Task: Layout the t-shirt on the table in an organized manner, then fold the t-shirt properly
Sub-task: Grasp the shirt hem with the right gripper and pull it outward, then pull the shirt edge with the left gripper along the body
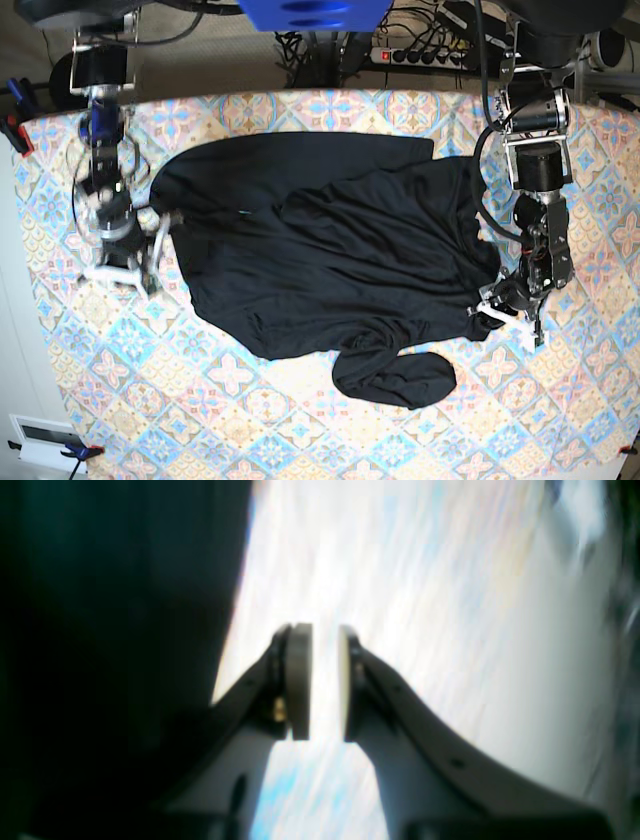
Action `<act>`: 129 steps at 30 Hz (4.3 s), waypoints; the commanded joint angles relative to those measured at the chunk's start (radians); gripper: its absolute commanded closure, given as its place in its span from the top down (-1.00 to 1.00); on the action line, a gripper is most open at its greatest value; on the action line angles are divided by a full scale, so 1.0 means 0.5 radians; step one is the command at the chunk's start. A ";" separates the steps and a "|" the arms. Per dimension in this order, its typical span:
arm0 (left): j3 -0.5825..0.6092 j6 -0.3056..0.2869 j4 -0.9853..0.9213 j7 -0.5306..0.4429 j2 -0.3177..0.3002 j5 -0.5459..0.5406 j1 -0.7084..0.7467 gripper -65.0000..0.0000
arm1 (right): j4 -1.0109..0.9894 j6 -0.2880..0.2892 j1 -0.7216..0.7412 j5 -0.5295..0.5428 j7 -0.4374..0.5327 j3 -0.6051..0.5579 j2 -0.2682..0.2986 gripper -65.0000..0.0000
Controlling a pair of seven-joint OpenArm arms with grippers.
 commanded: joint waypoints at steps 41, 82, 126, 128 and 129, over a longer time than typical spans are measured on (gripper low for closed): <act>-0.016 0.002 0.929 0.154 -0.212 -0.448 0.638 0.00 | -1.732 -0.015 1.243 0.548 0.166 -0.542 -0.303 -0.29; -0.006 -0.001 0.917 0.139 -0.206 -0.427 0.515 0.00 | -1.940 -0.205 1.019 0.265 0.209 -0.030 0.317 -1.00; 0.592 0.205 -0.618 -0.764 0.365 0.334 -0.685 -0.99 | -1.492 -0.211 0.688 0.032 0.188 0.384 0.191 -1.00; 0.595 0.205 -0.618 -0.776 0.319 0.334 -0.728 -1.00 | -1.489 -0.211 0.688 0.032 0.188 0.384 0.166 -1.00; 0.595 0.205 -0.618 -0.776 0.310 0.334 -0.743 -1.00 | -1.486 -0.211 0.688 0.032 0.188 0.384 0.157 -1.00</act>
